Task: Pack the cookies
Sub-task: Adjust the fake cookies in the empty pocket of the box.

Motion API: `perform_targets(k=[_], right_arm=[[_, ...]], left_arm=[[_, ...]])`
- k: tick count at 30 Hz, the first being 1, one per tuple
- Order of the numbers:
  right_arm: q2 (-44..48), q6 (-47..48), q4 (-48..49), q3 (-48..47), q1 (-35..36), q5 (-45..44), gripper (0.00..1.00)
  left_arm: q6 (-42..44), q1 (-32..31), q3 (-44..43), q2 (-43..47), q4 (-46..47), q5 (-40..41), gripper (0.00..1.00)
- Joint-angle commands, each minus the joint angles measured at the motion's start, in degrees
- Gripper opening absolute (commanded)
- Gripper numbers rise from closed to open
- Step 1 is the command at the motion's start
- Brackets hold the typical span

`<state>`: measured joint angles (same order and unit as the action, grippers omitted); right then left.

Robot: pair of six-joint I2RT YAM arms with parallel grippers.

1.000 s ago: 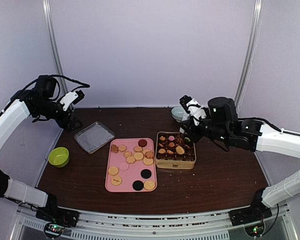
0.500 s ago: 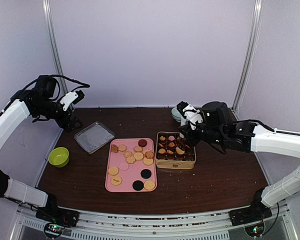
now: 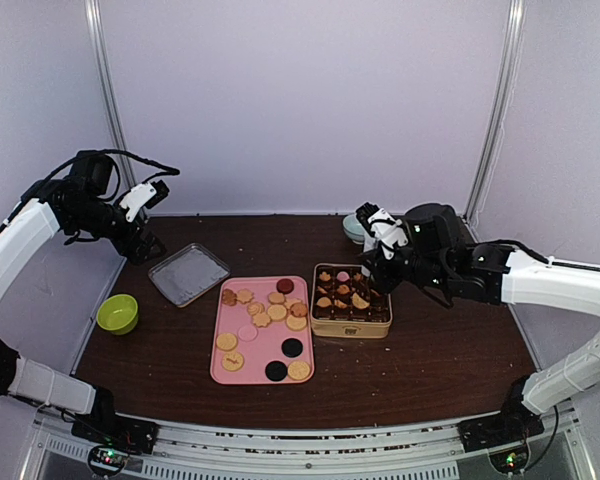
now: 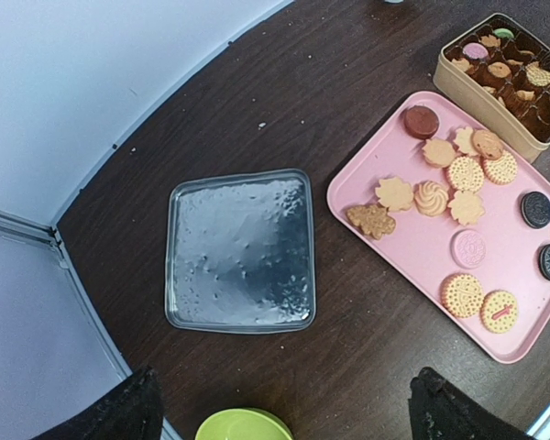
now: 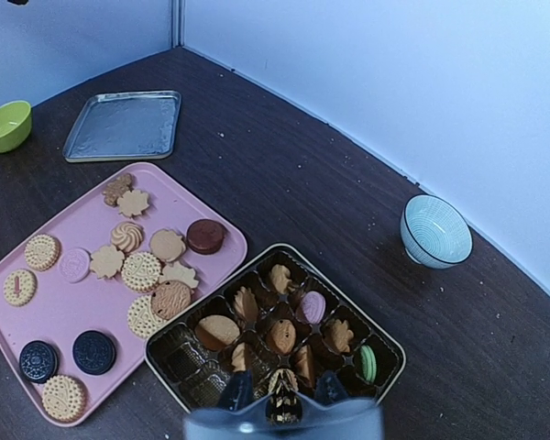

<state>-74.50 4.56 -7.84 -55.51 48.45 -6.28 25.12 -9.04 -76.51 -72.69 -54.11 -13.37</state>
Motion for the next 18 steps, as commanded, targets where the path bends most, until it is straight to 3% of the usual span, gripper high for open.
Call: perform_targets(k=[1,18], right_arm=[[3.1,0.1,2.0,-2.3,-0.9,-0.4,0.18],[-0.5,-1.5,2.5,-1.2,-1.9,2.3,0.17]], left_arm=[[0.3,0.3,-1.2,0.2,0.3,-1.4,0.96],[0.6,0.3,-1.0,0.2,0.2,-1.5,0.95]])
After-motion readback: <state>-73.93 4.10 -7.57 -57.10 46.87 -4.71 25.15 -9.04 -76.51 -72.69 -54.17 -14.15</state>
